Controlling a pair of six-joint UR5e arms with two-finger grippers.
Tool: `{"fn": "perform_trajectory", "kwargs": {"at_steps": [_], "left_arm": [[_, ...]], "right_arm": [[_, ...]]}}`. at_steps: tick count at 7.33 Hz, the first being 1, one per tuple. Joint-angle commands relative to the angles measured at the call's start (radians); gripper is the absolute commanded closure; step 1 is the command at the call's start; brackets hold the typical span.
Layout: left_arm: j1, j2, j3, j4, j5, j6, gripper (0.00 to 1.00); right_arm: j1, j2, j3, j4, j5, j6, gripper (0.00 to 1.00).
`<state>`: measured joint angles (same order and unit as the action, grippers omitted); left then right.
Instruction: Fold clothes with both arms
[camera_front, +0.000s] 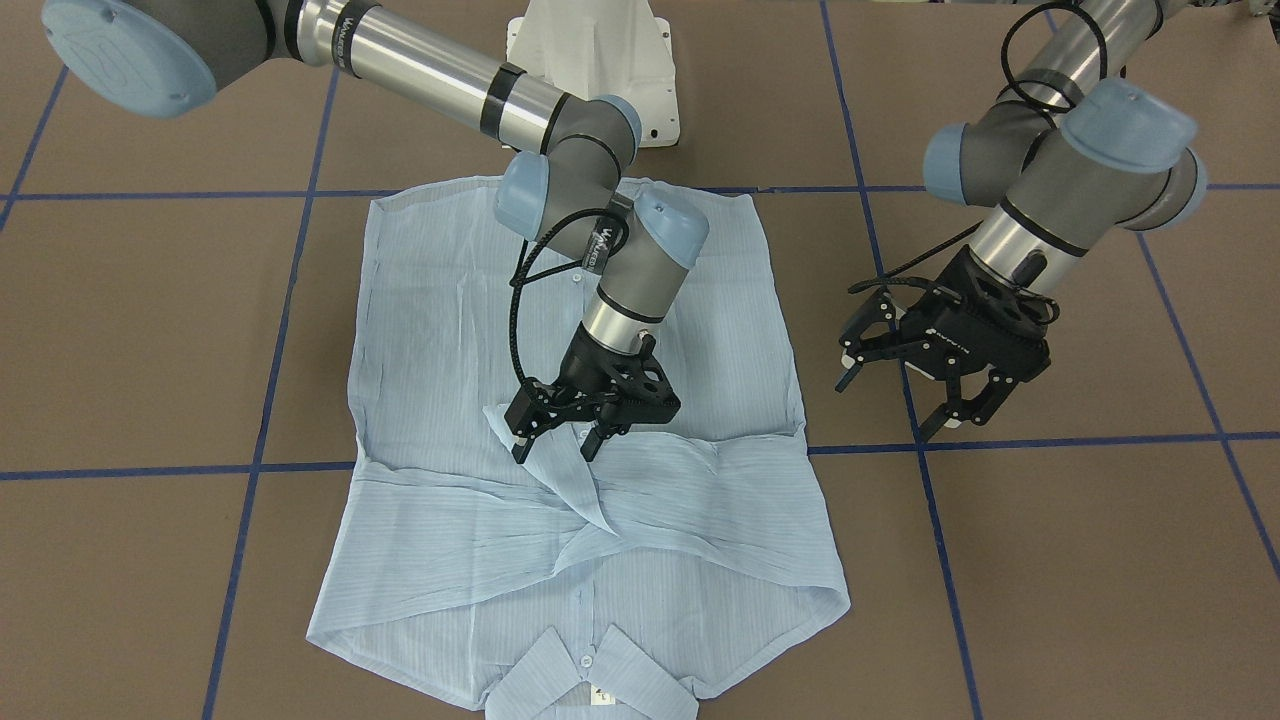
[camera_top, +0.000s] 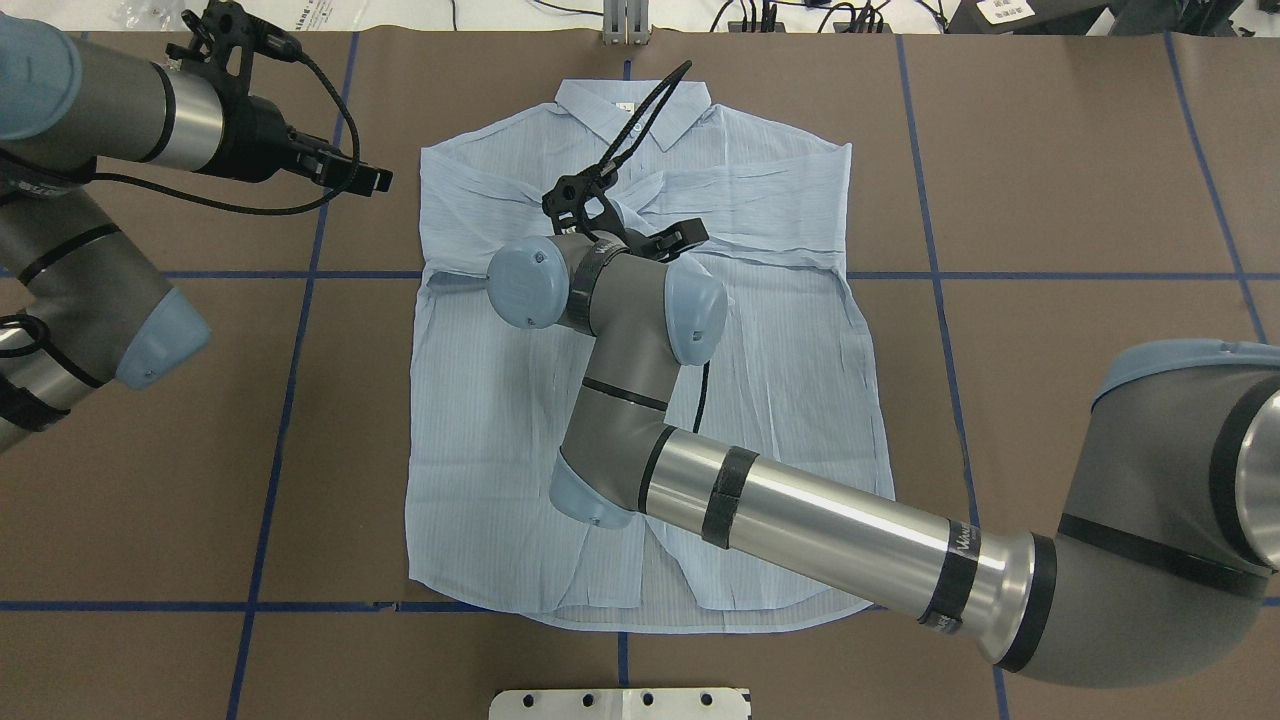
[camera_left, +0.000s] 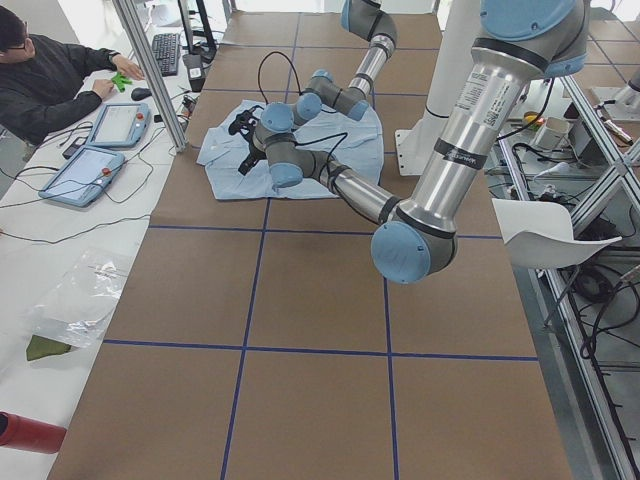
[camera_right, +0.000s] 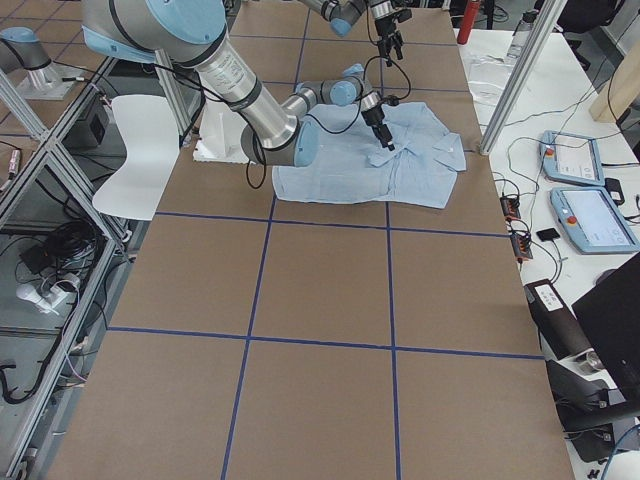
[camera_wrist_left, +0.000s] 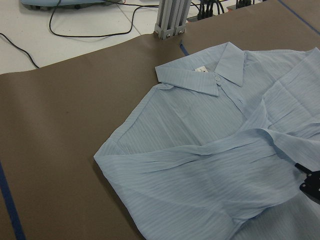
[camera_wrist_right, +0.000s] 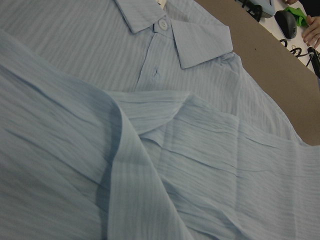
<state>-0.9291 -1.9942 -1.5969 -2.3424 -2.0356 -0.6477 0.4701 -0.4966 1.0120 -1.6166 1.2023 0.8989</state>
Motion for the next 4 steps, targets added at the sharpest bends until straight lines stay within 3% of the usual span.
{"fn": "perform_trajectory", "kwargs": {"at_steps": [1, 4], "left_arm": [[0.001, 0.000, 0.000, 0.000, 0.000, -0.003, 0.00], [0.000, 0.000, -0.002, 0.000, 0.002, -0.006, 0.00]], "right_arm": [[0.002, -0.004, -0.001, -0.005, -0.001, -0.011, 0.01], [0.008, 0.004, 0.005, 0.004, 0.000, 0.000, 0.01]]}}
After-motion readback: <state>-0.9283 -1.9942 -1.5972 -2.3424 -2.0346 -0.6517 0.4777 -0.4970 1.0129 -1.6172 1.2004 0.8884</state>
